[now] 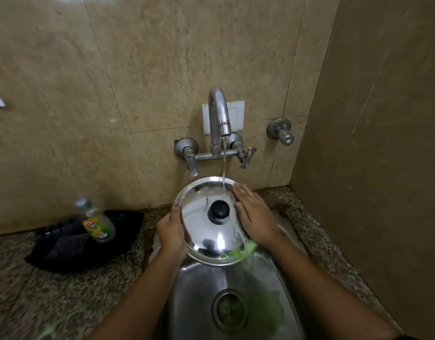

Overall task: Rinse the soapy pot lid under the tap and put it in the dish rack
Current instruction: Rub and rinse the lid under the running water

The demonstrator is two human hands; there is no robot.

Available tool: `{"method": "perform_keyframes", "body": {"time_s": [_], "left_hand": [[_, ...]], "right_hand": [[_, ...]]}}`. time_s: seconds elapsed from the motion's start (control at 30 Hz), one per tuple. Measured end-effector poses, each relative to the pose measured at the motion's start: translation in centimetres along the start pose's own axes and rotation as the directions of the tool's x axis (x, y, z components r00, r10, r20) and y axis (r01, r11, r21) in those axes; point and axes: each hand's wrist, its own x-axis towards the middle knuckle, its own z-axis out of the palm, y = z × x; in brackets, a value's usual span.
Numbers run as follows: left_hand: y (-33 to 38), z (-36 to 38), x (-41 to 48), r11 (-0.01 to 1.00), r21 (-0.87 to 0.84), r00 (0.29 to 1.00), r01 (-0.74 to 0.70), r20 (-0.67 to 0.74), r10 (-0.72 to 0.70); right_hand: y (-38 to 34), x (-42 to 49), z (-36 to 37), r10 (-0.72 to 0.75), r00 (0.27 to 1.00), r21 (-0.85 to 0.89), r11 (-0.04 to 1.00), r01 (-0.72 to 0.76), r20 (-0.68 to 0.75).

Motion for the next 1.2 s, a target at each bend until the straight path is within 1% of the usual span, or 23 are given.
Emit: {"method": "perform_keyframes", "body": {"time_s": [0.07,0.1,0.13,0.2,0.27,0.3,0.37,0.47,0.53,0.57,0.6,0.67,0.7,0.73,0.77,0.83,0.9,0.93,0.97,1.07,1.1,1.13,1.2], "left_hand": [[-0.1,-0.3,0.1,1.000,-0.025,0.998,0.013,-0.059,-0.014],[-0.1,-0.4,0.2,0.999,-0.033,0.996,0.018,-0.085,-0.021],[-0.1,-0.5,0.1,0.999,-0.045,0.993,0.028,-0.112,-0.033],[-0.3,-0.6,0.1,0.996,-0.062,0.986,0.062,-0.153,-0.071],[-0.6,-0.5,-0.1,0.995,-0.059,0.978,0.080,-0.190,-0.090],[-0.7,-0.3,-0.3,0.995,-0.055,0.976,0.079,-0.201,-0.088],[-0.8,0.2,-0.7,0.996,-0.050,0.977,0.070,-0.197,-0.078],[-0.7,0.4,-1.0,0.996,-0.061,0.981,0.063,-0.178,-0.073],[-0.3,-0.1,-0.8,0.994,-0.072,0.981,0.076,-0.176,-0.087],[-0.3,-0.5,-0.4,0.995,-0.064,0.980,0.076,-0.177,-0.087],[-0.3,-0.8,0.0,0.996,-0.054,0.981,0.072,-0.175,-0.080],[-0.4,-1.1,0.5,0.998,-0.032,0.985,0.061,-0.159,-0.065],[-0.7,-1.0,0.5,0.998,-0.019,0.989,0.057,-0.135,-0.059],[-0.9,-0.9,0.2,0.999,0.002,0.993,0.053,-0.107,-0.053],[-1.2,-0.7,-0.3,0.999,0.030,0.997,0.038,-0.076,-0.036],[-1.4,-0.4,-1.2,0.996,0.082,1.000,0.025,-0.006,-0.025],[-1.5,-0.4,-1.2,0.997,0.066,0.999,0.047,0.022,-0.049],[-1.3,-0.6,-1.0,0.997,0.038,0.998,0.064,0.024,-0.065],[-1.0,-0.7,-0.8,0.997,0.019,0.997,0.075,0.016,-0.075],[-1.0,-0.7,-0.1,0.994,0.014,0.993,0.108,-0.045,-0.107],[-1.2,-0.7,-0.1,0.993,0.026,0.991,0.118,-0.068,-0.116],[-1.5,-0.6,0.0,0.991,0.028,0.988,0.134,-0.079,-0.132],[-2.1,-0.5,-0.4,0.986,0.040,0.983,0.165,-0.089,-0.161]], "right_hand": [[-0.4,-2.7,1.3,0.088,0.995,0.002,0.996,-0.088,-0.050],[-0.6,-4.3,1.9,0.100,0.992,-0.012,0.995,-0.101,-0.079],[-0.8,-5.9,2.4,0.061,0.992,-0.029,0.998,-0.064,-0.111],[-1.3,-8.4,3.1,-0.143,0.980,-0.054,0.989,0.137,-0.139],[-2.1,-9.2,4.2,-0.396,0.916,-0.091,0.917,0.389,-0.071],[-2.6,-8.9,4.7,-0.476,0.879,-0.082,0.878,0.472,-0.036],[-3.8,-7.9,5.3,-0.526,0.850,-0.031,0.850,0.526,-0.010],[-3.8,-7.4,5.0,-0.550,0.835,-0.040,0.834,0.550,0.001],[-2.4,-8.0,4.0,-0.533,0.846,-0.044,0.845,0.534,0.014],[-1.5,-8.3,3.4,-0.488,0.873,-0.044,0.872,0.488,0.012],[-0.8,-8.3,2.8,-0.409,0.913,-0.039,0.912,0.408,-0.008],[0.2,-7.0,1.9,-0.164,0.986,-0.017,0.986,0.164,-0.041],[0.3,-5.7,1.6,-0.052,0.998,-0.003,0.999,0.052,-0.019],[0.3,-4.1,1.4,0.003,1.000,0.008,1.000,-0.003,0.011],[0.0,-2.6,1.2,0.005,0.999,0.021,1.000,-0.006,0.043],[-0.5,0.2,0.5,-0.089,0.991,0.049,0.995,0.084,0.098],[-0.6,1.5,0.0,-0.215,0.965,0.056,0.976,0.209,0.147],[-0.5,1.5,-0.1,-0.232,0.960,0.044,0.973,0.228,0.160],[-0.2,1.1,0.0,-0.215,0.966,0.022,0.977,0.214,0.146],[-0.6,-1.8,1.0,0.005,0.999,-0.020,1.000,-0.004,0.033],[-1.3,-3.2,1.5,0.036,0.999,-0.016,0.999,-0.035,0.017],[-2.0,-4.7,2.0,0.021,1.000,-0.015,1.000,-0.021,0.011],[-3.0,-7.1,2.9,-0.093,0.996,-0.058,0.994,0.091,-0.018]]}}
